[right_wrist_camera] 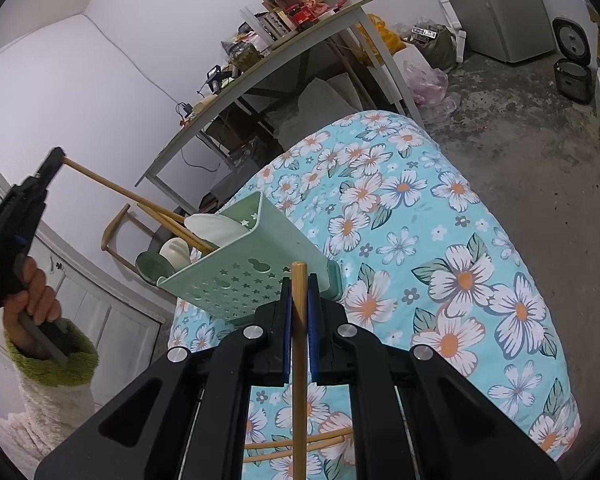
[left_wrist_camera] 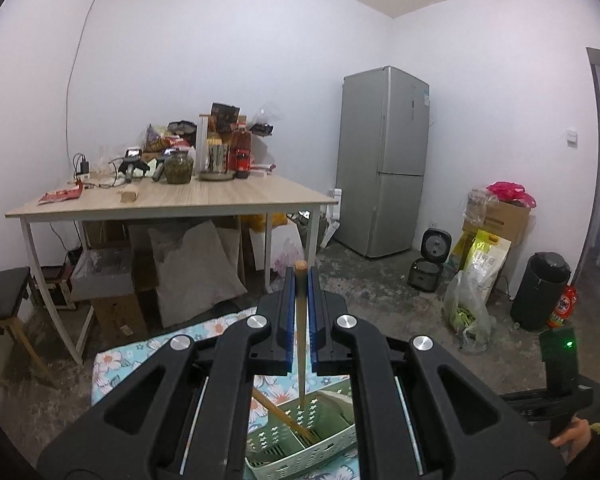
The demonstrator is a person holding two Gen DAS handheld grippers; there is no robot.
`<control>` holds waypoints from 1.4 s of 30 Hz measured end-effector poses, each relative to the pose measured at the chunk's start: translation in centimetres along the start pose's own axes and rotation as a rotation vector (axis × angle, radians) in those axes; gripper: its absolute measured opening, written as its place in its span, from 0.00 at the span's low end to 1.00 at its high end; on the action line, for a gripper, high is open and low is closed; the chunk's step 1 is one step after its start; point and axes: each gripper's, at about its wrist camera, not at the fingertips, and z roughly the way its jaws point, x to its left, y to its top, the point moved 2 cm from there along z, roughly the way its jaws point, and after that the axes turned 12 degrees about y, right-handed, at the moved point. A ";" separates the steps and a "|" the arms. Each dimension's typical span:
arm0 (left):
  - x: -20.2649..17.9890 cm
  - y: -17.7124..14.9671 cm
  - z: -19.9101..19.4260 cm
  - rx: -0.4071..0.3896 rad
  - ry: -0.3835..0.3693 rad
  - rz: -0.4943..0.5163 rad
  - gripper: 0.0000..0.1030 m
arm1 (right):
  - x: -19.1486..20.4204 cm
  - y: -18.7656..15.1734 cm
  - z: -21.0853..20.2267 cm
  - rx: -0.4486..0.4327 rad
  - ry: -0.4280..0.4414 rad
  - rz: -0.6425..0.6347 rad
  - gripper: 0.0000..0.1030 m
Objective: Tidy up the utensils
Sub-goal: 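Lower the chopstick into the caddy and open the left gripper while the right holds its chopstick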
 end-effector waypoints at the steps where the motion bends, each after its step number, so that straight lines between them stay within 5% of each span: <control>1: -0.1 -0.2 0.5 0.009 -0.001 -0.004 0.05 | 0.0 0.0 0.0 0.001 0.000 0.000 0.07; 6: 0.2 -2.6 3.0 0.091 -0.034 -0.033 0.06 | 0.0 -0.1 0.1 0.004 0.001 -0.001 0.07; 10: 0.9 -4.0 3.7 0.126 -0.039 -0.058 0.31 | 0.2 0.0 -0.1 -0.001 -0.001 -0.013 0.07; 18: 2.5 -4.6 0.9 0.096 0.002 -0.090 0.49 | 2.9 2.4 -1.2 -0.037 0.034 -0.098 0.07; 23: 3.6 -6.0 -1.9 0.106 0.019 -0.099 0.59 | 7.9 6.6 -2.3 -0.118 0.110 -0.219 0.07; 30: 5.1 -10.1 -4.8 0.156 0.037 -0.109 0.66 | 16.2 12.4 -1.5 -0.238 0.253 -0.411 0.07; 42: 7.2 -17.4 -6.6 0.278 0.072 -0.154 0.67 | 22.1 16.7 8.0 -0.240 0.335 -0.534 0.07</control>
